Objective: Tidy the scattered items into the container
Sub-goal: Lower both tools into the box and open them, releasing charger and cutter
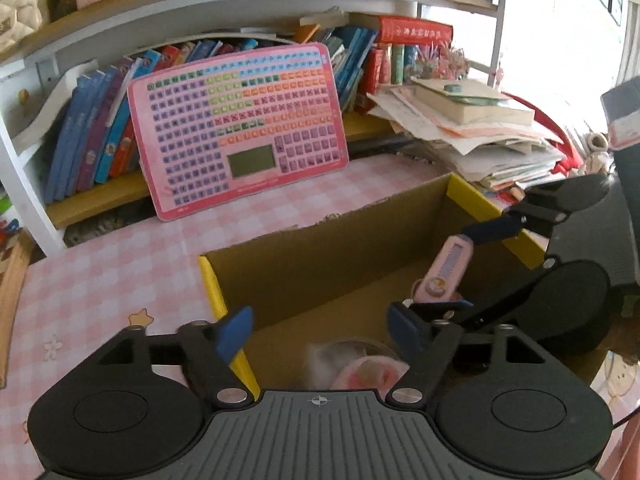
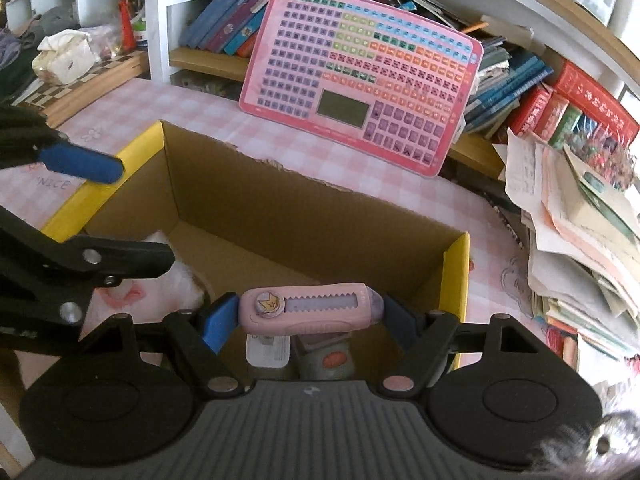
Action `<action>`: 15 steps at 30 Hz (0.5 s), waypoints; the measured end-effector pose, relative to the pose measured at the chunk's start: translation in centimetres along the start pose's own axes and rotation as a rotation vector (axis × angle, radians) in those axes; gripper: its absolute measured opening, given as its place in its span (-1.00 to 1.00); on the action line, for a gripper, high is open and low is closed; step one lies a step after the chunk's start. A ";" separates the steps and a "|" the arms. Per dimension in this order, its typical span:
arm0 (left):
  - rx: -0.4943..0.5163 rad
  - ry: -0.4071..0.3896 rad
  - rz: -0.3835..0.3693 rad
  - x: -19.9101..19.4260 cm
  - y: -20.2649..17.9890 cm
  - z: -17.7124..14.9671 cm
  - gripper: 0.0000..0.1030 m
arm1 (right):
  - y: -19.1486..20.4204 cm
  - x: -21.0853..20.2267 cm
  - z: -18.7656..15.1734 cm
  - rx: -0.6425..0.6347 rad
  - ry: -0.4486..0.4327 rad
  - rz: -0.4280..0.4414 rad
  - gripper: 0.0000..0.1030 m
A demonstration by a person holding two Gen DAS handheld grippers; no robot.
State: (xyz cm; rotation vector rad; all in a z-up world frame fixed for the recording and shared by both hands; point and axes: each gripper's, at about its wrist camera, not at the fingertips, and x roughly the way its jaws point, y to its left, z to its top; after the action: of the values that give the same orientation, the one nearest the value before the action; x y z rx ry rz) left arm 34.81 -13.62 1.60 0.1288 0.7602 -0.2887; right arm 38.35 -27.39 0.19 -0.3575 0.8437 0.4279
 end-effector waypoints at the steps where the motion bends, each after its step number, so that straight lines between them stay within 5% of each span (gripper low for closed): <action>1: -0.001 -0.005 -0.002 -0.2 -0.1 0.0 0.56 | -0.1 -0.1 -0.1 0.006 -0.002 0.002 0.49; 15: -0.052 -0.159 0.008 -7.2 -0.7 -0.8 0.68 | 0.8 -5.9 -1.2 0.077 -0.150 -0.043 0.53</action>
State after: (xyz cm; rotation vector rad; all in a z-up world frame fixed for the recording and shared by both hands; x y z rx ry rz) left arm 29.11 -12.63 5.99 0.0591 0.6092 -0.2679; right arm 33.68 -28.55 3.94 -0.2689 0.7029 0.3763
